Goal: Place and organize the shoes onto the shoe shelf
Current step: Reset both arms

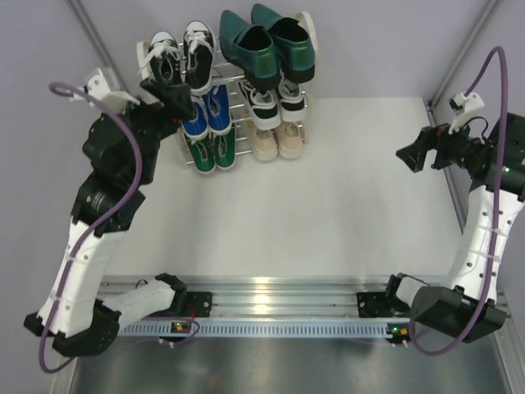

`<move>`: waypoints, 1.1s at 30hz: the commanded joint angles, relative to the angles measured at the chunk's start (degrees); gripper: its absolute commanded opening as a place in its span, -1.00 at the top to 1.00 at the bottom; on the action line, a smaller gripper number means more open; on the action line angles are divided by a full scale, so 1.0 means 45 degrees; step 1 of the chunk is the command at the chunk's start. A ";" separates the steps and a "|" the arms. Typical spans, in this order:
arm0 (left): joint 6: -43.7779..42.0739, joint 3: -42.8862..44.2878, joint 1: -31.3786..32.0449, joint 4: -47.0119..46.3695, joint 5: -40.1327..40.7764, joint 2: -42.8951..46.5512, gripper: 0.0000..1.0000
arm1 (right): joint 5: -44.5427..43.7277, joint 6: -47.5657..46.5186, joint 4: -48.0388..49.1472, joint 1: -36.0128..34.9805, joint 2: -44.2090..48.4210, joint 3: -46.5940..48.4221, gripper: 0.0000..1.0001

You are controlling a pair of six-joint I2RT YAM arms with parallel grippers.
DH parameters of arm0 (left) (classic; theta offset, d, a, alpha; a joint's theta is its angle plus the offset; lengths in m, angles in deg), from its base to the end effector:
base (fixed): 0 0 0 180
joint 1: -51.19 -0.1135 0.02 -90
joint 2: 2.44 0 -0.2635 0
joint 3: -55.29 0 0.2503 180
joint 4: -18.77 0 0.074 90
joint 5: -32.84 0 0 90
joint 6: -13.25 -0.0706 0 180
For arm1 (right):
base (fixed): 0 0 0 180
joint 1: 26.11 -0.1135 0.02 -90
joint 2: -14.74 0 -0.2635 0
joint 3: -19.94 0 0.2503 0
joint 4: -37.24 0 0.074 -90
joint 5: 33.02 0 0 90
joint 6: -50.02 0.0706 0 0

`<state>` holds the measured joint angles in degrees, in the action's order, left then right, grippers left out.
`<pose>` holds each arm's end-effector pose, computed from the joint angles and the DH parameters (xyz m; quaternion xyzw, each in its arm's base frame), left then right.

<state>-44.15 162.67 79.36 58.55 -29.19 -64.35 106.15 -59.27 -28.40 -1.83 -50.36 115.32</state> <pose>0.1982 -0.0686 0.5379 -0.2042 0.6438 -0.2239 0.7026 0.2254 -0.0431 0.4092 -0.1556 0.8155 0.1883 0.5247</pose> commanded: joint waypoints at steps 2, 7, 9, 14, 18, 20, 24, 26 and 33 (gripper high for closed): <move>-0.1503 -0.2494 -0.0067 0.1427 0.0037 0.2289 -0.78 | -0.0614 -0.1513 -0.0722 0.0368 0.0170 0.0401 -0.99; 0.0038 -0.5679 -0.0086 0.2483 -0.0452 0.5024 -0.79 | -0.0690 -0.1828 -0.1152 0.0446 0.0306 0.0148 -0.99; 0.0856 -0.6538 -0.0086 0.2601 -0.0744 0.6017 -0.83 | -0.1041 -0.1361 -0.0588 0.0465 0.0443 -0.0202 -0.99; 0.2226 -0.8280 -0.0067 0.3769 -0.0785 0.7311 -0.92 | -0.3520 0.0438 0.0722 0.0466 0.0951 -0.1004 -0.99; 0.2891 -0.8847 -0.0067 0.4690 -0.0746 0.8014 -0.95 | -0.5258 0.1374 0.1033 0.0466 0.0951 -0.1335 -0.99; 0.2951 -0.9100 -0.0067 0.4944 -0.0746 0.8210 -0.96 | -0.6236 0.1786 0.1210 0.0466 0.0951 -0.1493 -0.99; 0.3049 -0.9413 -0.0086 0.5568 -0.0707 0.8698 -0.96 | -0.6396 0.1242 0.1329 0.0466 0.0893 -0.1981 -0.99; 0.2913 -0.9492 -0.0067 0.5764 -0.0649 0.8874 -0.96 | -0.6102 0.0772 0.1192 0.0466 0.0795 -0.2059 -0.99; 0.2580 -0.9901 -0.0067 0.6214 -0.0551 0.9459 -0.96 | -0.5985 0.0497 0.1562 0.0466 0.0561 -0.2470 -0.99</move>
<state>-31.70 119.00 79.36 84.89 -32.25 -23.45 79.31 -55.93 -24.57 -0.43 -47.45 104.20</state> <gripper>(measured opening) 0.982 0.993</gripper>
